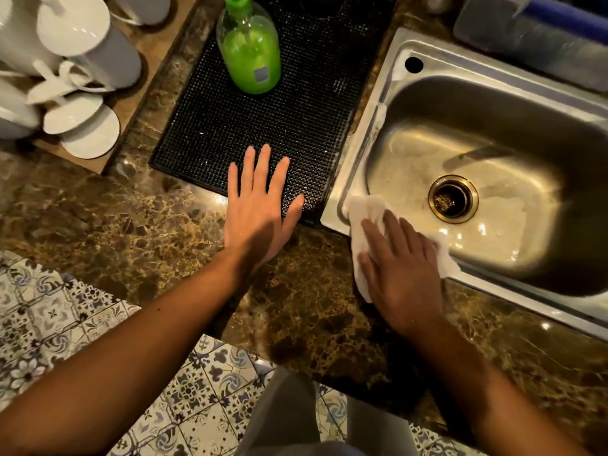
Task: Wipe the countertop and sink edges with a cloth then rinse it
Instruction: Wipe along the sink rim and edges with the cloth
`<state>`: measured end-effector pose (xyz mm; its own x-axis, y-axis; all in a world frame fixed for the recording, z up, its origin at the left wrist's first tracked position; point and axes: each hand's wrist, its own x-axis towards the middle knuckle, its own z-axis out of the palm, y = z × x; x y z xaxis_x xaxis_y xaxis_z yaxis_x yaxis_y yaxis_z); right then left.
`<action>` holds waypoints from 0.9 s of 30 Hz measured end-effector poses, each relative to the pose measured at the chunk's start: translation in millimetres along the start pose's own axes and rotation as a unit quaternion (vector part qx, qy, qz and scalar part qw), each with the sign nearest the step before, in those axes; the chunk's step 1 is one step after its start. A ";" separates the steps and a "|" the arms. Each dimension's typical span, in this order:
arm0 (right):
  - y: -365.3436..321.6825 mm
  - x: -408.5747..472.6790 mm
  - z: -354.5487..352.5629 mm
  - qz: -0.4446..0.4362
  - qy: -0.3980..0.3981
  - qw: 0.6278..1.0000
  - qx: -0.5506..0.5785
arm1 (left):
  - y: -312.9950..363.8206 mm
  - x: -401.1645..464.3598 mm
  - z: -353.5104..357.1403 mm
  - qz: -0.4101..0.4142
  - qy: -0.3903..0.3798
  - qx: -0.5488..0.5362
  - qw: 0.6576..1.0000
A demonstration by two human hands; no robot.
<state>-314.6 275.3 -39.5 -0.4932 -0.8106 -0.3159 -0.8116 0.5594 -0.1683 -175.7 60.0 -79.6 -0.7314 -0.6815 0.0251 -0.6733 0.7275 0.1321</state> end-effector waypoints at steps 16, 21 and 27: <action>-50.2 77.0 2.5 0.098 0.033 0.993 0.047 | -3.8 2.9 10.4 0.010 0.064 0.023 0.998; -59.0 119.9 -1.6 0.166 0.082 0.974 0.131 | -2.9 3.0 10.6 0.007 0.056 0.009 0.998; -60.3 151.7 0.9 0.197 0.171 0.951 0.165 | -0.5 0.3 4.8 0.003 0.039 0.003 0.999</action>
<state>-340.2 118.8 -78.1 -0.8574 -0.5045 -0.1017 -0.4287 0.8094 -0.4014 -176.1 59.8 -84.4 -0.7246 -0.6814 0.1029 -0.6702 0.7315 0.1250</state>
